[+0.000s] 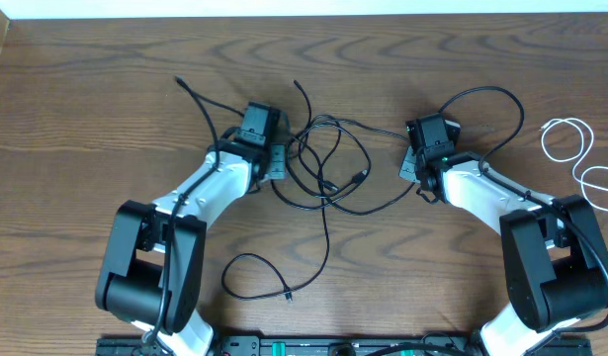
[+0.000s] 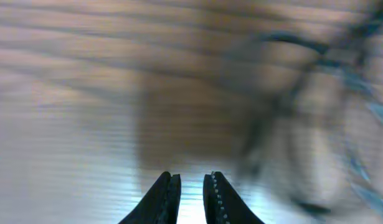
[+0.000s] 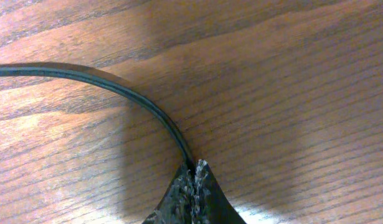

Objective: Untangle cables

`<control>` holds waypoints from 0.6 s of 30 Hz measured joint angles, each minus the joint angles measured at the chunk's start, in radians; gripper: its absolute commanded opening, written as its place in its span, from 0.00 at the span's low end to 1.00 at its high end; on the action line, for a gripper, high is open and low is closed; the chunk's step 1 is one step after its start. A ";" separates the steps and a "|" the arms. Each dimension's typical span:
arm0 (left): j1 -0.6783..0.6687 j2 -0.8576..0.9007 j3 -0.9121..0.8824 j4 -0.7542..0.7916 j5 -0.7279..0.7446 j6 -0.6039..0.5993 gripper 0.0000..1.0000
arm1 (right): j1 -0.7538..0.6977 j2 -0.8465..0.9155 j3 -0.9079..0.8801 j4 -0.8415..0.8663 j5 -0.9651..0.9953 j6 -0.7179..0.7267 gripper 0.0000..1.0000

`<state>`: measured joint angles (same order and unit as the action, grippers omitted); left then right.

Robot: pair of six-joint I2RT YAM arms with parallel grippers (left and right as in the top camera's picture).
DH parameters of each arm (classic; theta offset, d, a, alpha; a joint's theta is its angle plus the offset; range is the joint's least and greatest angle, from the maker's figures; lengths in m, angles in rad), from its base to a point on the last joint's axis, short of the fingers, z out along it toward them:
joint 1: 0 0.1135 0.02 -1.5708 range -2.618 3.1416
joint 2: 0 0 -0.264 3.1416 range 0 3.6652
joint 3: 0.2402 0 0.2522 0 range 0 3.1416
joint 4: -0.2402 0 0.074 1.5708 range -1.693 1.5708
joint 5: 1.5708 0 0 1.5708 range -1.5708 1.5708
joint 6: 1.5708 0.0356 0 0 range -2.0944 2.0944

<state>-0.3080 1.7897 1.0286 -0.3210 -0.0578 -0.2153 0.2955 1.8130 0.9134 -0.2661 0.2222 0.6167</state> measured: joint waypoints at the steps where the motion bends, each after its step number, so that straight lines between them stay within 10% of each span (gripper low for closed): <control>1: 0.015 0.000 0.000 -0.010 -0.043 -0.011 0.19 | 0.000 0.000 0.000 0.000 0.001 0.000 0.01; 5: 0.103 0.000 0.000 -0.031 -0.114 -0.054 0.22 | 0.000 0.000 0.000 -0.001 0.003 -0.005 0.01; 8: 0.191 0.000 0.000 -0.035 -0.082 -0.076 0.60 | 0.000 0.000 0.000 -0.001 0.003 -0.009 0.01; 18: 0.370 0.002 0.000 -0.017 0.412 -0.106 0.88 | 0.000 0.000 0.000 0.001 0.003 -0.018 0.01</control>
<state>0.0616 1.7916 1.0286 -0.3378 0.3542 -0.3210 0.2958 1.8130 0.9134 -0.2649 0.2253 0.5983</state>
